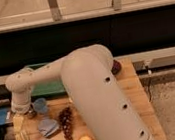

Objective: Stack cups into tray

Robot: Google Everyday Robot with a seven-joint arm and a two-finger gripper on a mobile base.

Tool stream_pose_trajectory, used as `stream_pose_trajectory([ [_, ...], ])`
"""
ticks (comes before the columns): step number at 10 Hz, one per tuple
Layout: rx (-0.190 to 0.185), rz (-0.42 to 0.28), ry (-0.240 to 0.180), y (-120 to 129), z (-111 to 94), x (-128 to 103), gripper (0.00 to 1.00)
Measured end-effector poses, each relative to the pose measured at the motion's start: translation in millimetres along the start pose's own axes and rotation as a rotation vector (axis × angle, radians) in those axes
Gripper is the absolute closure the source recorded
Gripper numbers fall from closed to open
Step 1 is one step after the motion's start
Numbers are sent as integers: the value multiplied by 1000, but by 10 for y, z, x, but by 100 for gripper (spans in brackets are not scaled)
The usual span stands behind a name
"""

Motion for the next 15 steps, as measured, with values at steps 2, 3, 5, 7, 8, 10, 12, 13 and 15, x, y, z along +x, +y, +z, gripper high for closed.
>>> stream_pose_trajectory([
  [2, 11, 3, 28, -58, 9, -7, 24],
  [3, 15, 8, 36, -107, -4, 10, 24],
  [5, 19, 8, 42, -177, -12, 15, 24],
  [7, 2, 4, 48, -228, 68, 2, 24],
  [8, -11, 5, 48, -254, 111, 16, 24],
  [10, -48, 2, 49, -270, 287, -1, 24],
  [12, -64, 0, 56, -253, 388, -23, 29],
  [13, -63, -1, 63, -254, 414, -27, 41],
  [15, -58, 0, 73, -239, 431, -43, 59],
])
